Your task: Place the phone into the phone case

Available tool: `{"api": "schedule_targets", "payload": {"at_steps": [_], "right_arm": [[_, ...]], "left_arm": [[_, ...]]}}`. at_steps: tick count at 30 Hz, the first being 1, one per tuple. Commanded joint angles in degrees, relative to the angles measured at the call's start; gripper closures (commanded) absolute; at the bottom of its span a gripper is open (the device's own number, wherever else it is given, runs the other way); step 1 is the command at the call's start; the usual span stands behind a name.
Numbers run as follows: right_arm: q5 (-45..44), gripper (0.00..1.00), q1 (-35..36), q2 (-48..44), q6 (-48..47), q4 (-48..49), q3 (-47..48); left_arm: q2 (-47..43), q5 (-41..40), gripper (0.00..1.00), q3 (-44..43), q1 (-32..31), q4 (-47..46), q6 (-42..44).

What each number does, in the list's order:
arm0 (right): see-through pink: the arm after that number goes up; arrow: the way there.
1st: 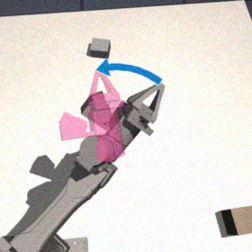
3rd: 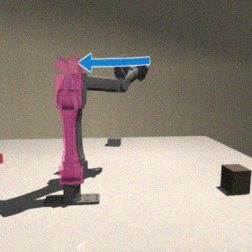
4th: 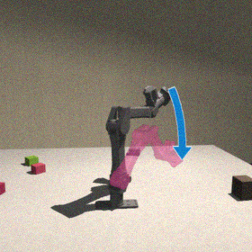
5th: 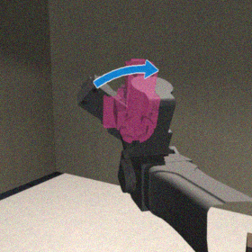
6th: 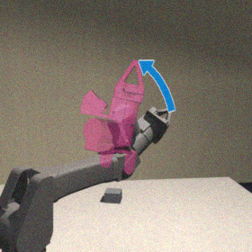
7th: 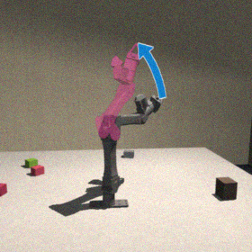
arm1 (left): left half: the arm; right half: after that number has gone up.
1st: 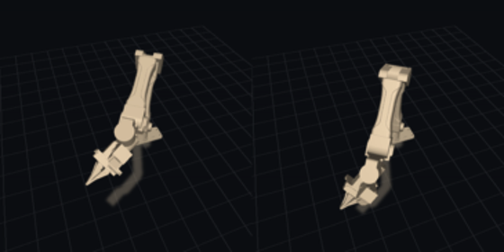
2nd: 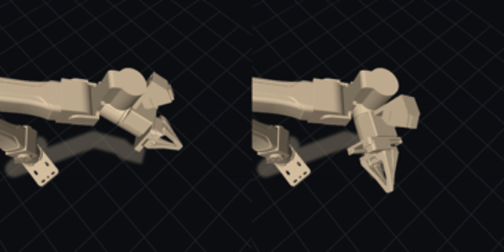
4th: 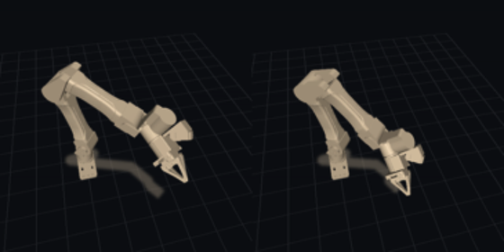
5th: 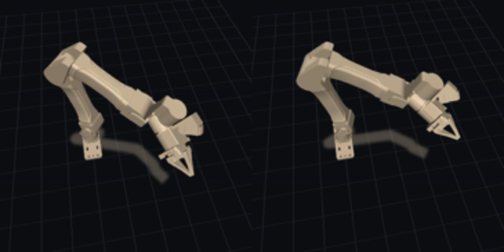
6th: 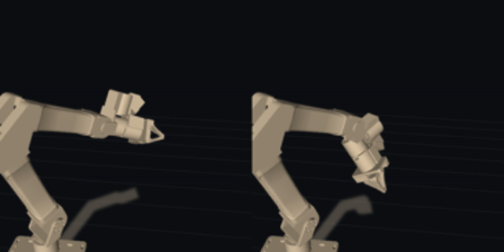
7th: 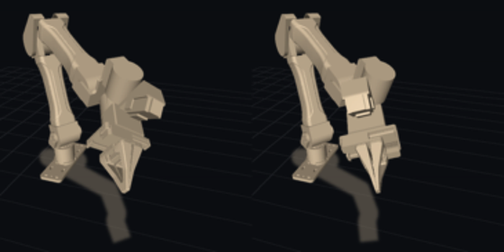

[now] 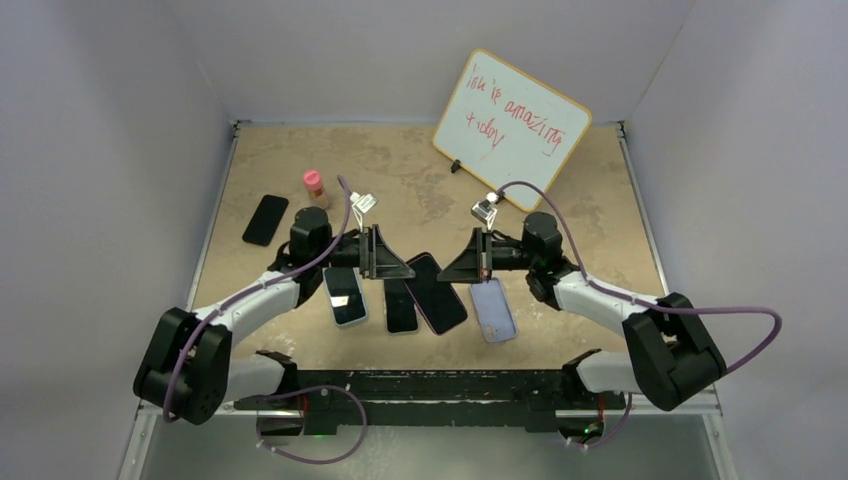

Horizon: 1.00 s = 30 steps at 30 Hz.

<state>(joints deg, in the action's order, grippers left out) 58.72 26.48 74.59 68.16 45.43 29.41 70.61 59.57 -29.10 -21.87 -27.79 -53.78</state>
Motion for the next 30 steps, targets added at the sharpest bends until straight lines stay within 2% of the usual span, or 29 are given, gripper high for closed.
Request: {"api": "schedule_targets", "payload": {"at_steps": [1, 6, 10, 13, 16, 18, 21, 27, 30], "right_arm": [[2.79, 1.00, 2.91, 0.15, -5.46, -5.63, 5.24], [3.09, 1.00, 5.19, 2.31, -9.77, -10.82, 7.96], [3.32, 1.00, 5.33, 4.38, -10.98, -13.21, 9.79], [2.79, 1.00, 5.39, 5.39, -13.50, -17.03, 11.74], [1.01, 0.88, 5.25, 5.25, -15.83, -22.67, 13.29], [-1.42, 0.74, 4.68, 4.86, -14.90, -22.37, 12.94], [-5.37, 0.57, 2.97, 3.08, -10.94, -17.62, 9.78], [-12.82, 0.15, -1.71, -4.86, -3.75, -8.40, 1.28], [-15.44, 0.05, -2.04, -8.96, -3.55, -9.17, -0.33]], "left_arm": [[1.24, 5.17, 0.35, -5.31, 0.09, 6.43, 7.78], [2.52, 7.02, 0.41, -4.42, -0.21, 7.30, 7.89], [3.21, 7.78, 0.50, -4.51, -1.28, 10.66, 10.04], [3.83, 7.19, 0.71, -4.88, -1.94, 11.17, 9.88], [3.91, 6.33, 0.92, -4.04, -1.95, 5.57, 5.26], [3.35, 4.72, 1.00, -1.31, -1.95, -3.51, -4.37], [2.68, 1.52, 1.00, 2.58, -1.87, -19.56, -17.88], [5.10, -5.36, 1.00, 6.92, -0.51, -41.66, -36.88], [8.60, -8.59, 1.00, 8.01, -0.16, -53.37, -44.63]]}}
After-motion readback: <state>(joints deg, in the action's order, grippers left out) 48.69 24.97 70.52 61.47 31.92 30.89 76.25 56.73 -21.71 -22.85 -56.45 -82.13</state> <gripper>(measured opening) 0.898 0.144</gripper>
